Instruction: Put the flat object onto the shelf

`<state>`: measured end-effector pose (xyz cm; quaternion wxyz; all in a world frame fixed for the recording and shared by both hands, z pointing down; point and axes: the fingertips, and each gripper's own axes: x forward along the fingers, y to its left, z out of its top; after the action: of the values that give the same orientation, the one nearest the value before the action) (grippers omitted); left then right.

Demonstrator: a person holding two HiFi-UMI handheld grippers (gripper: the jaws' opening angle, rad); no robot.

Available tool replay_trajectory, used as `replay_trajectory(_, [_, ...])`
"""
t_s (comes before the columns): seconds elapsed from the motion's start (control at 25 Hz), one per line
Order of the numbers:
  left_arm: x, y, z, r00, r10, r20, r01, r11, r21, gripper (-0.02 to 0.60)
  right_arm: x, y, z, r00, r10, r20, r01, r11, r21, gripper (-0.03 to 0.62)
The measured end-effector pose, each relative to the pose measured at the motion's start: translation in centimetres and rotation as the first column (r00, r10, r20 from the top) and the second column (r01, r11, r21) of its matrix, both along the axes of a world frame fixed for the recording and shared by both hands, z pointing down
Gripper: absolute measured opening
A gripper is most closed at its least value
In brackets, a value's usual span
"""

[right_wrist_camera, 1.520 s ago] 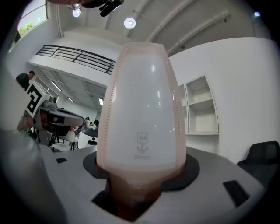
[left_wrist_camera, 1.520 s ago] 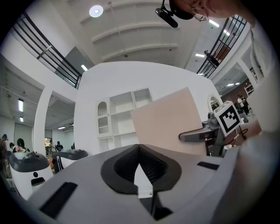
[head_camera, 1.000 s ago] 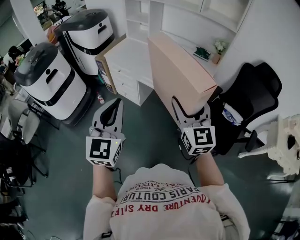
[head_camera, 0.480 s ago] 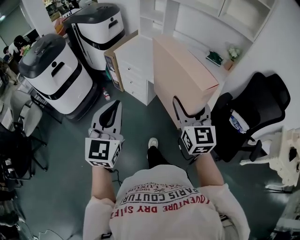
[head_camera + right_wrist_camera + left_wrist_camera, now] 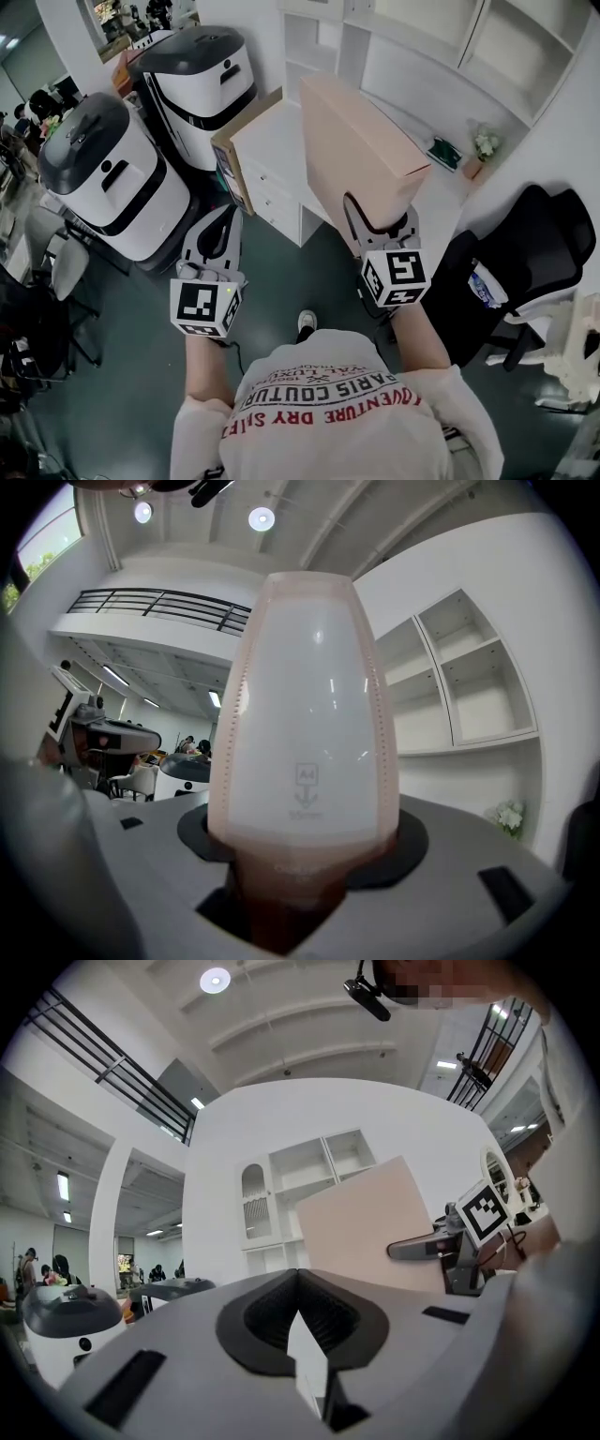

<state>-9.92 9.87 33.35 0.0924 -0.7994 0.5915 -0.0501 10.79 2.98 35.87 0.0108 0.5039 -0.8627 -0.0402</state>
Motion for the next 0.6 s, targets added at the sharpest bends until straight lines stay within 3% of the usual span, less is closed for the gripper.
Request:
replay_trajectory(0.32, [2.1, -12.2, -0.4, 0.998, 0.056, 0.002, -0.056, 0.998, 0.019, 0.013, 2.6, -10.8, -0.2, 0.998, 0.055, -0.018, -0.055, 0.998, 0.026, 0.301])
replay_trajectory(0.6, [5.2, -19.3, 0.1, 0.989, 0.147, 0.006, -0.147, 0.989, 0.001, 0.012, 5.2, -15.5, -0.4, 0.992, 0.117, -0.041, -0.116, 0.993, 0.031, 0.299])
